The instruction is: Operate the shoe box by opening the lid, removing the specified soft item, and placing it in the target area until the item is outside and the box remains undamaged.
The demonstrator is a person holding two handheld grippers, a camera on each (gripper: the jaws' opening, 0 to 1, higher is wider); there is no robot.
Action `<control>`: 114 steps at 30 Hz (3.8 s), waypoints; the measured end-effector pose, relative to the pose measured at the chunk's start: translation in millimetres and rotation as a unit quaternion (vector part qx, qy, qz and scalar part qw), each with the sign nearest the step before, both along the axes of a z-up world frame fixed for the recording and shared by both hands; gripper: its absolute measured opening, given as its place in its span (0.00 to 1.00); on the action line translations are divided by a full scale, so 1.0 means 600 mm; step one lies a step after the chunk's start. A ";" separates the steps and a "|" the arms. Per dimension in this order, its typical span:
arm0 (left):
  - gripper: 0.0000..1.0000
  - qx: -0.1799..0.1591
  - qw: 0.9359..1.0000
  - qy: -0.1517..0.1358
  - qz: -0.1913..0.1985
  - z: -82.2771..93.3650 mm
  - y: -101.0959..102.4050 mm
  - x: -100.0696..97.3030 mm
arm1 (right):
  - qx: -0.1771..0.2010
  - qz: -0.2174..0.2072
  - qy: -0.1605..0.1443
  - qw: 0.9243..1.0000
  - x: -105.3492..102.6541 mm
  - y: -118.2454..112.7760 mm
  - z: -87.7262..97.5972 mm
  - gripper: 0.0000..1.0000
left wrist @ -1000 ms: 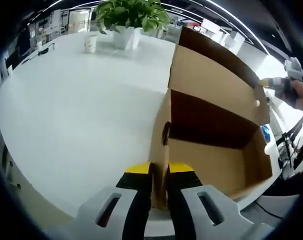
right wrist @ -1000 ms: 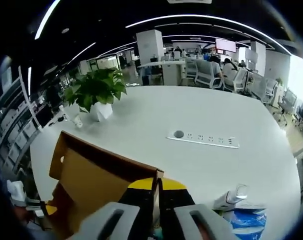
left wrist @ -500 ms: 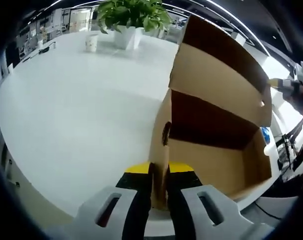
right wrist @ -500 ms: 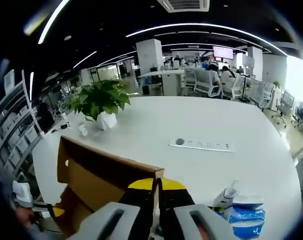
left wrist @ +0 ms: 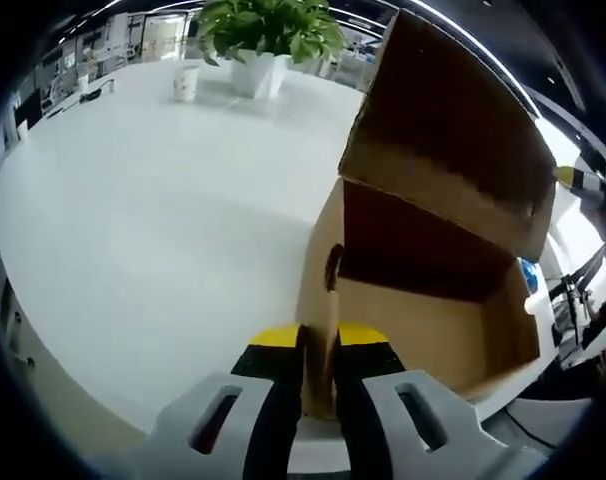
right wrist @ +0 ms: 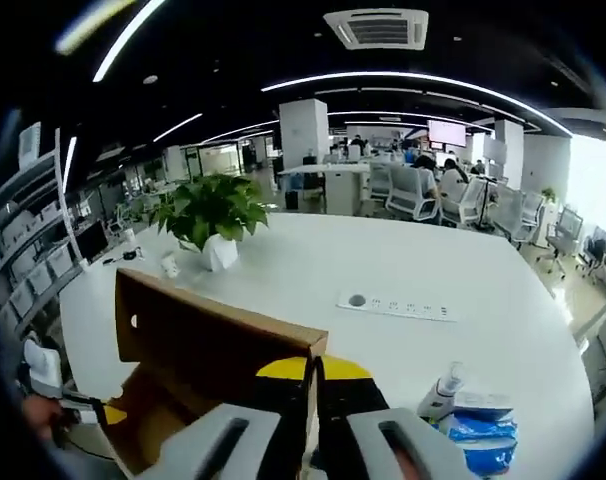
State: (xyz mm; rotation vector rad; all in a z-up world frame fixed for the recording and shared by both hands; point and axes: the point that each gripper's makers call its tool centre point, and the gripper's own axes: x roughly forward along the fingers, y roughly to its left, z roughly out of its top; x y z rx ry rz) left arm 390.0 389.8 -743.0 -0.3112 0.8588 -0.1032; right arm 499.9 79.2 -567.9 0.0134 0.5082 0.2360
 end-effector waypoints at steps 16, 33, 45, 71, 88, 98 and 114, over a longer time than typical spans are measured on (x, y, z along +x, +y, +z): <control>0.10 -0.004 1.000 0.003 0.010 -0.001 0.001 0.000 | -0.019 -0.002 -0.030 0.999 -0.037 0.002 0.012 0.00; 0.10 -0.019 0.999 0.010 0.037 0.000 -0.001 0.004 | -0.014 -0.001 -0.052 0.999 -0.070 0.008 0.014 0.00; 0.11 -0.031 0.998 0.012 0.056 0.000 0.002 0.017 | -0.023 0.010 -0.046 0.999 -0.092 0.023 -0.002 0.00; 0.11 -0.038 0.998 0.011 0.056 0.001 0.004 0.042 | -0.052 0.014 -0.071 0.996 -0.128 0.024 -0.032 0.00; 0.12 -0.049 0.997 0.010 0.056 0.002 0.002 0.070 | -0.068 0.013 -0.070 0.995 -0.154 0.025 -0.054 0.00; 0.12 -0.053 0.997 0.009 0.059 0.002 -0.002 0.083 | -0.072 0.010 -0.052 0.996 -0.173 0.023 -0.085 0.00; 0.13 -0.089 0.996 -0.007 0.023 0.017 -0.003 0.074 | -0.046 0.009 -0.003 0.999 -0.201 0.032 -0.141 0.00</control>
